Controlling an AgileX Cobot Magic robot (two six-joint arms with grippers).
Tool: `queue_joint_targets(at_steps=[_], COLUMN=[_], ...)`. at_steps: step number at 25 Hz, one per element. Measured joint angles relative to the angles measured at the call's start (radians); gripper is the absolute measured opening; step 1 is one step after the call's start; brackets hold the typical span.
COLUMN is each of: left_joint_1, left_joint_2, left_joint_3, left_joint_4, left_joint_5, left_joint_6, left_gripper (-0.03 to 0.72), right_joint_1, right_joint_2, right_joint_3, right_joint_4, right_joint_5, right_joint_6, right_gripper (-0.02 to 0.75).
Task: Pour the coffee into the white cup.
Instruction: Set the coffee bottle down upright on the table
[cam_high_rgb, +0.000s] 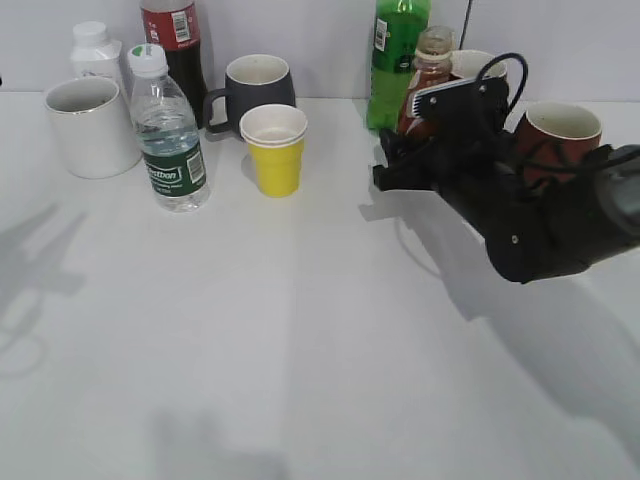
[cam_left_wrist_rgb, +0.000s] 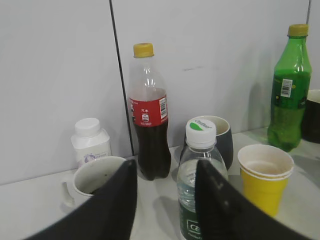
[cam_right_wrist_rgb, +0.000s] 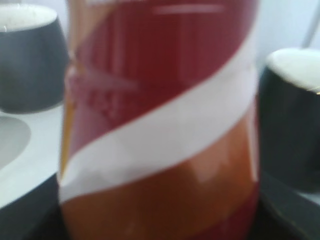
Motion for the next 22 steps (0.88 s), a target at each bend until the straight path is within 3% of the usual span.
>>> queue_joint_targets(at_steps=[22], left_joint_1=[0.0], left_joint_2=[0.0], left_joint_3=[0.0], left_joint_4=[0.0], left_joint_5=[0.036], left_joint_6=[-0.004], left_gripper=[0.305], right_joint_1=[0.0], right_joint_2=[0.163], right_joint_3=[-0.147], right_joint_4=[-0.003], right_joint_5=[-0.021], right_joint_6=[0.056], right_gripper=[0.528])
